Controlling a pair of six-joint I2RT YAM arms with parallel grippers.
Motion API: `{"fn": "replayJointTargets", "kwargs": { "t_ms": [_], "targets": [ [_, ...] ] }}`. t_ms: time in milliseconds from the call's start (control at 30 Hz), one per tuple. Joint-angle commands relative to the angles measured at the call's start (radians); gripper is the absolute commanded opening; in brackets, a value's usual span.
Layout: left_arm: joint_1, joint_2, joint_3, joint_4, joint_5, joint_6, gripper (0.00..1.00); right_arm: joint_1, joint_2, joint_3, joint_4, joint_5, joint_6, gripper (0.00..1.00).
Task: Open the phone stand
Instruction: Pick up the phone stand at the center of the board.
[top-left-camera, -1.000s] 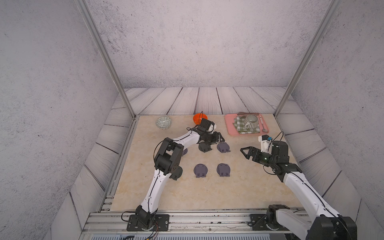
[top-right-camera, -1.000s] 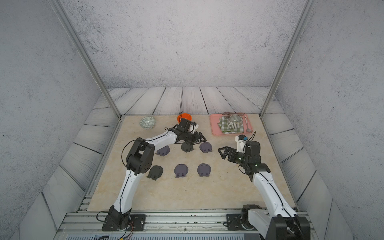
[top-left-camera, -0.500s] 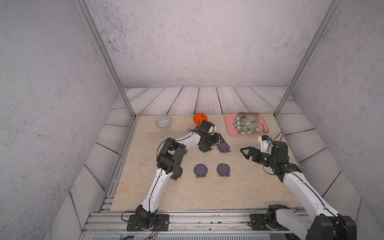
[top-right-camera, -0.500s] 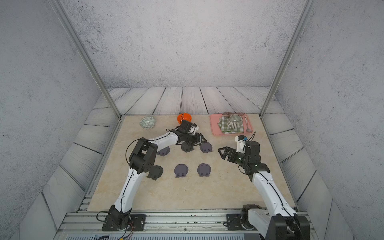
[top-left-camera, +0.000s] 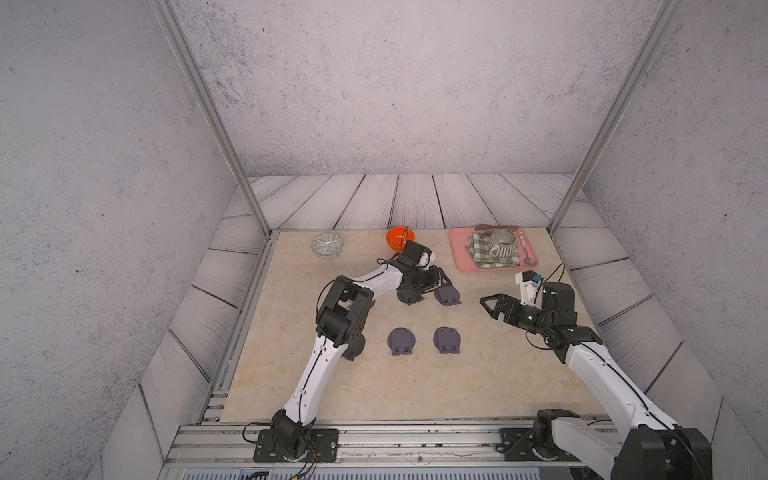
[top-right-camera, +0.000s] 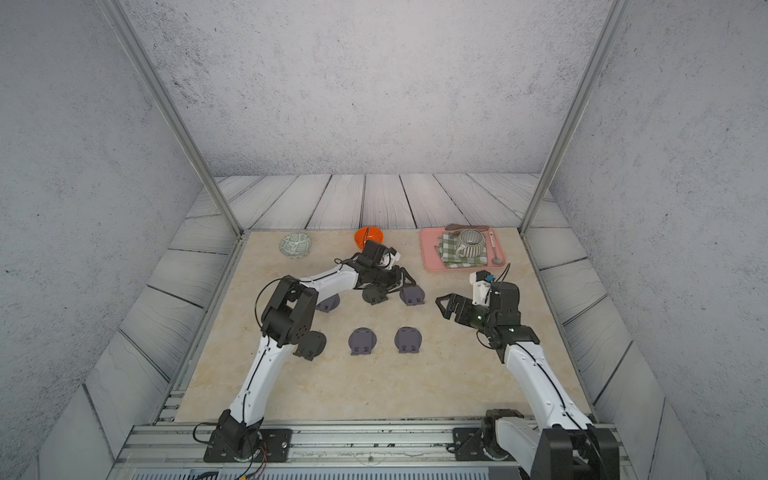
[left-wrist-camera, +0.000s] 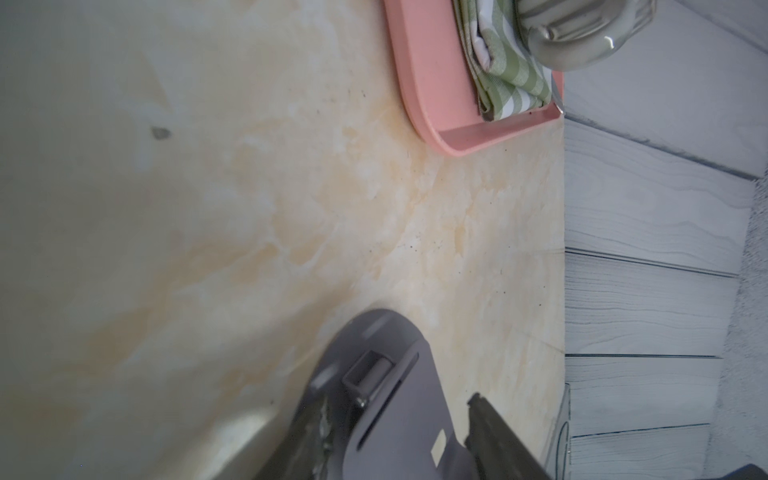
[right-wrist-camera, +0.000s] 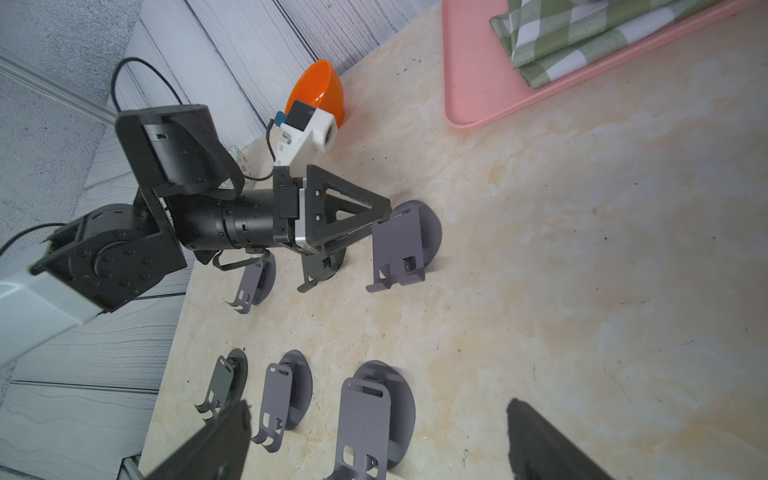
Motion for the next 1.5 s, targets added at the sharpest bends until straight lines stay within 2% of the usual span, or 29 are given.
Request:
{"fn": "replayJointTargets", "kwargs": {
  "t_ms": [0,267,433,500,533,567,867,1133,1333,1467],
  "targets": [
    [-0.008,0.047,0.015,0.016,0.040,-0.020,0.52,0.003,0.007,-0.013,0.001,-0.010,-0.003,0.99],
    [-0.007,0.081,0.037,0.006,0.062,-0.028,0.39,0.003,0.016,-0.012,0.001,-0.008,-0.005,0.99],
    [-0.008,0.095,0.050,0.002,0.083,-0.034,0.25,0.003,0.016,-0.012,0.002,-0.005,-0.003,0.99],
    [-0.008,0.097,0.057,-0.005,0.093,-0.031,0.17,0.004,0.018,-0.012,0.005,-0.002,-0.003,0.99],
    [-0.008,0.098,0.060,-0.010,0.096,-0.029,0.11,0.004,0.020,-0.012,0.005,-0.002,-0.003,0.99],
    [-0.008,0.101,0.063,-0.012,0.102,-0.029,0.00,0.003,0.020,-0.012,0.006,0.000,-0.004,0.99],
    [-0.005,0.094,0.100,-0.064,0.128,-0.015,0.00,0.003,0.009,0.003,-0.011,0.009,-0.007,0.99],
    [0.022,-0.049,0.066,-0.061,0.209,0.003,0.00,0.003,-0.007,0.020,-0.026,0.005,-0.002,1.00],
    [0.056,-0.167,-0.018,-0.028,0.272,0.015,0.00,0.001,-0.010,0.061,-0.053,-0.013,-0.002,1.00],
    [0.067,-0.256,-0.087,-0.006,0.318,0.032,0.00,0.003,-0.008,0.091,-0.080,-0.071,-0.027,0.99]
  ]
}}
